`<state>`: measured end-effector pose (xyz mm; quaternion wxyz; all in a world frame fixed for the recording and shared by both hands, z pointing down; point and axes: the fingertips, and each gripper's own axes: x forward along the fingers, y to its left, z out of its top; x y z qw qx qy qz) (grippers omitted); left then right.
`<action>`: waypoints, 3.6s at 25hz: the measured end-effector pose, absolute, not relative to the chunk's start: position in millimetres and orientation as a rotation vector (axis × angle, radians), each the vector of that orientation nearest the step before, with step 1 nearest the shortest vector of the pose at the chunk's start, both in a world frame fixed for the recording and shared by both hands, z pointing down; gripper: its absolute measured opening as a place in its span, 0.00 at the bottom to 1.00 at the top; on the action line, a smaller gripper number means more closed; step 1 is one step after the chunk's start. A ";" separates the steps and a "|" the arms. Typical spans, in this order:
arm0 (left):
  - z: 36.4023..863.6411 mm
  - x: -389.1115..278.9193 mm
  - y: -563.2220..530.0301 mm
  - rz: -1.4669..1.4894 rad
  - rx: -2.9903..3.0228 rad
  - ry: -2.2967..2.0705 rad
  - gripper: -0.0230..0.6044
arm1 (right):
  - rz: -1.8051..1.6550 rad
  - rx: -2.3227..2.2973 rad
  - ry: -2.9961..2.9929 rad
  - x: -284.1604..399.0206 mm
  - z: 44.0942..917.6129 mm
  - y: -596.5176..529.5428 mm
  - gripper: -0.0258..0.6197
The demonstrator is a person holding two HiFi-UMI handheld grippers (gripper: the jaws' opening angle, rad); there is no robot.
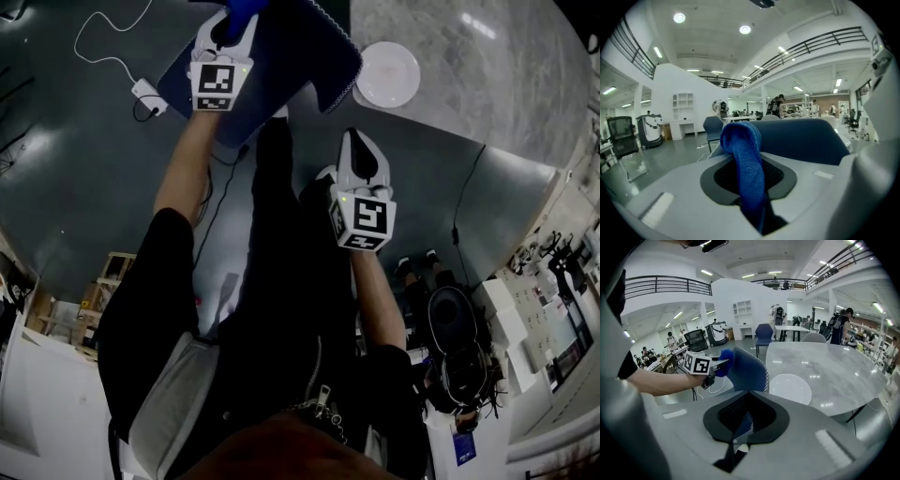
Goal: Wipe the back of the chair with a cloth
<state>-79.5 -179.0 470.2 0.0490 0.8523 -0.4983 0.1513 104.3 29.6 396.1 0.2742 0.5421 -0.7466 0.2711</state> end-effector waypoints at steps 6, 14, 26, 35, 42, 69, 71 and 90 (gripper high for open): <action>478.1 -131.0 -216.2 0.436 2.372 -1.765 0.18 | 0.737 1.447 -2.000 104.2 400.6 33.4 0.04; 483.4 -116.8 -223.8 0.431 2.380 -1.727 0.18 | 0.755 1.445 -1.994 100.3 403.6 36.6 0.04; 495.2 -72.0 -198.5 0.428 2.430 -1.598 0.18 | 0.780 1.453 -1.987 100.3 406.8 42.0 0.04; 501.1 -47.2 -177.7 0.444 2.471 -1.513 0.18 | 0.790 1.458 -1.983 100.8 409.0 45.5 0.04; 510.6 -16.5 -148.4 0.474 2.531 -1.409 0.18 | 0.794 1.459 -1.977 101.2 411.6 48.2 0.04; 549.6 89.8 0.0 0.623 2.765 -0.646 0.18 | 0.830 1.460 -1.951 107.5 417.7 59.6 0.04; 551.7 90.3 8.4 0.630 2.781 -0.562 0.18 | 0.831 1.451 -1.955 105.0 420.3 56.6 0.04; 537.5 -53.2 -122.5 0.662 2.688 -1.176 0.18 | 0.832 1.371 -1.974 87.3 431.2 46.2 0.04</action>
